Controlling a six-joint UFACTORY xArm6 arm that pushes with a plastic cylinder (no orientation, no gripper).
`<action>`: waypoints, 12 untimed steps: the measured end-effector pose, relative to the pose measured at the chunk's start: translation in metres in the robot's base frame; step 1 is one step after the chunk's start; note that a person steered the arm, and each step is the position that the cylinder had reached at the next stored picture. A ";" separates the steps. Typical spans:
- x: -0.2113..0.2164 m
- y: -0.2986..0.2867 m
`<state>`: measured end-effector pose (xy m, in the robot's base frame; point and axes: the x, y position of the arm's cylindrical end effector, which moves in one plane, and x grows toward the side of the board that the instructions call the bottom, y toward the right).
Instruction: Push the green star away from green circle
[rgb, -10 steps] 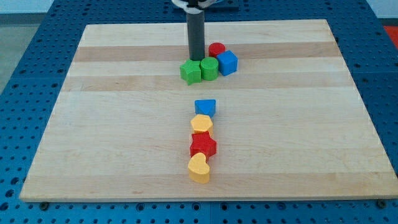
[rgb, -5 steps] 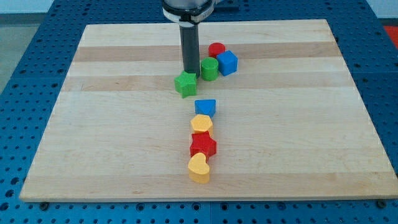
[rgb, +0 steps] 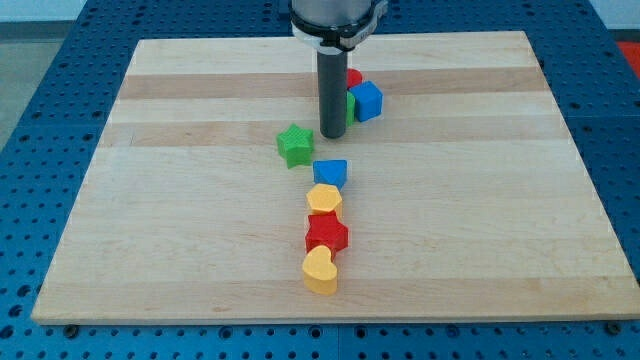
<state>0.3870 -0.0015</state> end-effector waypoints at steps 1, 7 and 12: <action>0.000 -0.013; 0.012 -0.041; 0.019 -0.066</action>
<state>0.4064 -0.0672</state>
